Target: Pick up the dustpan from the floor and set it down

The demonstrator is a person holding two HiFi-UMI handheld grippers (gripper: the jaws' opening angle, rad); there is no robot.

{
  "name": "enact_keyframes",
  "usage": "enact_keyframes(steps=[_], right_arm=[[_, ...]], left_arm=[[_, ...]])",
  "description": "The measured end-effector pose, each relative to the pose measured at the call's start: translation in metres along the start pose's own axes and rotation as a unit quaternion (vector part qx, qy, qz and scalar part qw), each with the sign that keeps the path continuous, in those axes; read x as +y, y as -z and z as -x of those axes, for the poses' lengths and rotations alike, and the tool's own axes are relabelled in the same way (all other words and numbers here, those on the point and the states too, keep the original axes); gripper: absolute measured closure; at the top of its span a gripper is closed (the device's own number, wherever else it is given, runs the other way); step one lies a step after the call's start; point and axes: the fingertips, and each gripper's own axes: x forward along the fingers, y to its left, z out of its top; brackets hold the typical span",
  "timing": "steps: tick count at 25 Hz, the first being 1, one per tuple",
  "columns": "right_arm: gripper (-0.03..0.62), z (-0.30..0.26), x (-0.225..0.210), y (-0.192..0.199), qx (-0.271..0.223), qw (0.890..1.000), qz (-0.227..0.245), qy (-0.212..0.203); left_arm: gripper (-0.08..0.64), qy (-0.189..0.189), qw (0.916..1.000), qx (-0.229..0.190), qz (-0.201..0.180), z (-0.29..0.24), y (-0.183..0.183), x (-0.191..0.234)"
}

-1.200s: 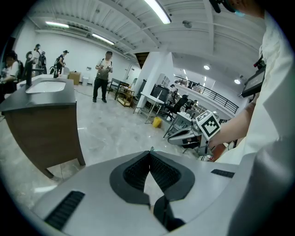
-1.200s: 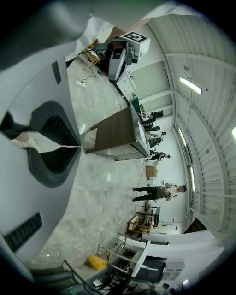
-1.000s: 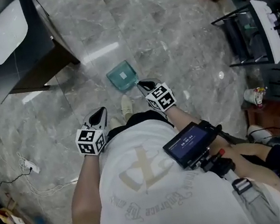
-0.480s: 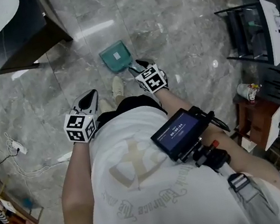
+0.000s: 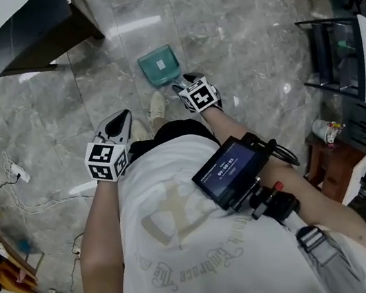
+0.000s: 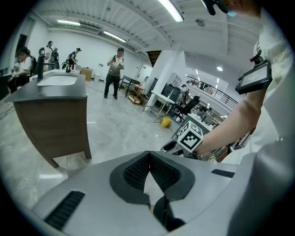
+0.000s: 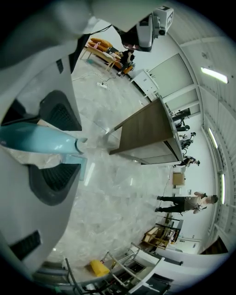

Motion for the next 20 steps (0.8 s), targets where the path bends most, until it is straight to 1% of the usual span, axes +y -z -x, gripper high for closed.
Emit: enact_keyframes(steps=[3,8,12,20], right_arm=[[0.370,-0.004,0.002,0.009,0.012,1.000,-0.002,0.000],[0.374,-0.008,0.000,0.019,0.018,1.000,-0.012,0.007],[0.419,-0.010,-0.002,0.022,0.022,1.000,-0.003,0.017],[0.468,-0.006,-0.010,0.024,0.029,0.998,0.007,0.051]], left_arm=[[0.549,-0.011,0.9999,0.001,0.006,0.006,0.005,-0.005],[0.549,-0.027,0.9996,0.002,0.013,0.016,0.011,-0.011],[0.549,-0.038,0.9991,0.002,0.018,0.024,0.015,-0.012],[0.549,-0.045,0.9989,-0.005,0.015,0.028,0.012,-0.013]])
